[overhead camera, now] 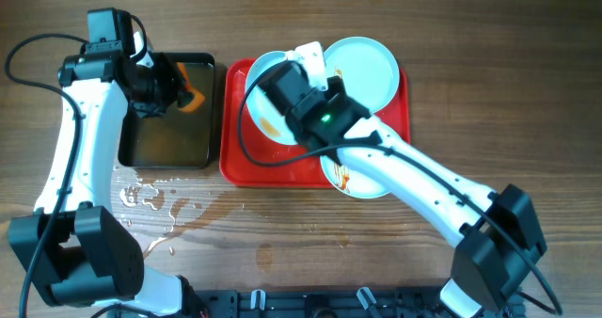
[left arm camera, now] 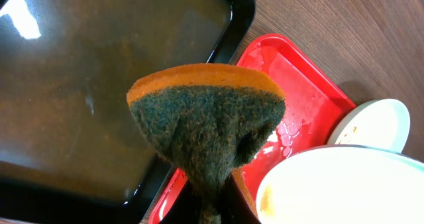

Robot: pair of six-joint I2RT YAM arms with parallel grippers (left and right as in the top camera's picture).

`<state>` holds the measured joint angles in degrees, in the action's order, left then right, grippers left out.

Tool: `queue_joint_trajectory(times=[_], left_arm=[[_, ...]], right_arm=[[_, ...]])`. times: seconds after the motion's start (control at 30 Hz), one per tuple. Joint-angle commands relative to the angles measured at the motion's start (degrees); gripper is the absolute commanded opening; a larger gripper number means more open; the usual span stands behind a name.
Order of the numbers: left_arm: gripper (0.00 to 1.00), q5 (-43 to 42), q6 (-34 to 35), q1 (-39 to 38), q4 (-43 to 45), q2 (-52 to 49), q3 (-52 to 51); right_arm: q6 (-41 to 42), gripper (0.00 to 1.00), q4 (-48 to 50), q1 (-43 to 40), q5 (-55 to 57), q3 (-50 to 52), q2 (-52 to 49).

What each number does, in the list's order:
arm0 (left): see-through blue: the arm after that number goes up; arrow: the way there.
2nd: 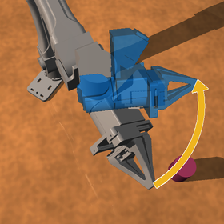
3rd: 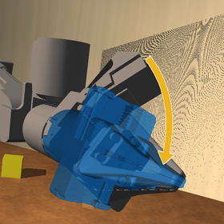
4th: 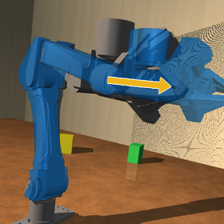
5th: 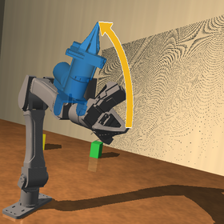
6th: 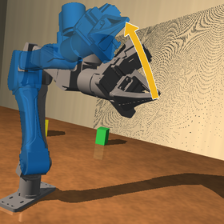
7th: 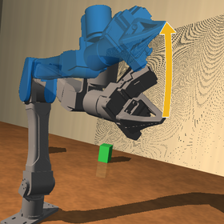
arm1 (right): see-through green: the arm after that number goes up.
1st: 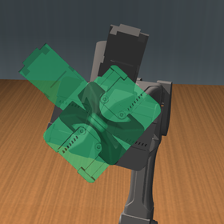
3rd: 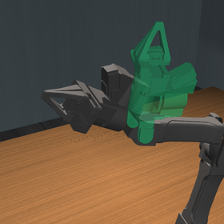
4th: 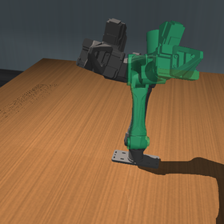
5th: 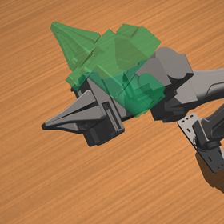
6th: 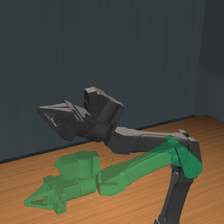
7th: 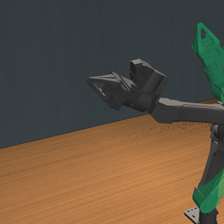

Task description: Clean dirty plates on tray and stack at the side

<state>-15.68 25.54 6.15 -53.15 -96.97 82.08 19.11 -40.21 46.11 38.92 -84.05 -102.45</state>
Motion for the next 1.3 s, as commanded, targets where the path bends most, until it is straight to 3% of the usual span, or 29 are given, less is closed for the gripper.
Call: queue_joint_trajectory(times=[0.0,0.33,0.43,0.77,1.27], left_arm=[[0.04,0.61,-1.33,-0.02,0.13,0.09,-0.39],[0.04,0.61,-1.33,-0.02,0.13,0.09,-0.39],[0.04,0.61,-1.33,-0.02,0.13,0.09,-0.39],[0.04,0.61,-1.33,-0.02,0.11,0.09,-0.39],[0.04,0.61,-1.36,-0.02,0.13,0.09,-0.39]], right_arm=[[-1.16,0.04,0.00,2.51,13.09,-0.92,0.70],[-2.58,0.04,0.20,3.56,14.67,-0.92,0.70],[-2.89,0.04,0.42,3.76,20.04,-1.11,0.70],[-17.92,0.04,14.60,9.14,29.79,-1.11,0.70],[-18.45,0.04,14.23,9.49,29.73,-1.09,0.70]])
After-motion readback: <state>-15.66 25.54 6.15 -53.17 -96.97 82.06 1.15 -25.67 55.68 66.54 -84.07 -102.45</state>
